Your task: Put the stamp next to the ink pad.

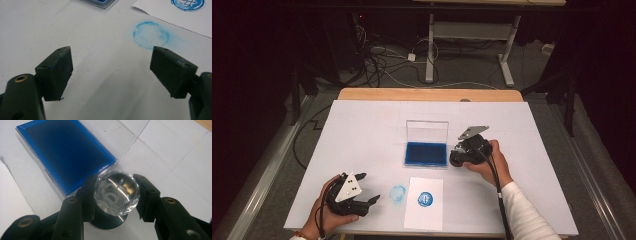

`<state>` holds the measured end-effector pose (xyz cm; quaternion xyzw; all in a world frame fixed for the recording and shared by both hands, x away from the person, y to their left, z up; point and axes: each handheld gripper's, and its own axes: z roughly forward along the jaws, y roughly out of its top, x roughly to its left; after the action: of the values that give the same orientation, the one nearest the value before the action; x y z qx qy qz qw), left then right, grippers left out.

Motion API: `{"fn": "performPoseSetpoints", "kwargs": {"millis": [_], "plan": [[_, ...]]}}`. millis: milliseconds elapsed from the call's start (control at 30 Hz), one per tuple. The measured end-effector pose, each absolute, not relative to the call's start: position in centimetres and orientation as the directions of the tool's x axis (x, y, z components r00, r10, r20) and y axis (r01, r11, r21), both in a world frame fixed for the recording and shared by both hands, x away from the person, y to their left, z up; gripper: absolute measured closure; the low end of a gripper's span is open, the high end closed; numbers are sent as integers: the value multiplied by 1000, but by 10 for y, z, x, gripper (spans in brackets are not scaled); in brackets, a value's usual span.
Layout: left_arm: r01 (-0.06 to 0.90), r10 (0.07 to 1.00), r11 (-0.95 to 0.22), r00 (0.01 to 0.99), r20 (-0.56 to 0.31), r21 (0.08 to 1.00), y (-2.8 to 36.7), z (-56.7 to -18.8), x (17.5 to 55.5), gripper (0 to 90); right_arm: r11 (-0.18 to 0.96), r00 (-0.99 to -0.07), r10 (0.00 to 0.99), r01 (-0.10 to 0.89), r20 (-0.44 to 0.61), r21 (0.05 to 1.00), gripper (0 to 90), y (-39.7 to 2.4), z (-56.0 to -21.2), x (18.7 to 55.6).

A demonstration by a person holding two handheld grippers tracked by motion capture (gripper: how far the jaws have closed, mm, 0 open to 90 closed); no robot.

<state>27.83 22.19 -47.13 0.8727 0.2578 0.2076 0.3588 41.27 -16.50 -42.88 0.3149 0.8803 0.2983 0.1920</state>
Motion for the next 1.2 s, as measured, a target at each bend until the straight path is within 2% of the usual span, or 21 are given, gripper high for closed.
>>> {"fn": "performPoseSetpoints", "kwargs": {"millis": [967,1200], "plan": [[308,601,-616,779,180,725,221,-472,278,182,591,-727,674,422,-133,688,536,-169,-428,405],[309,600,-616,780,178,725,221,-472,279,182,551,-719,685,405,-118,729,385,-173,-419,402]]}}
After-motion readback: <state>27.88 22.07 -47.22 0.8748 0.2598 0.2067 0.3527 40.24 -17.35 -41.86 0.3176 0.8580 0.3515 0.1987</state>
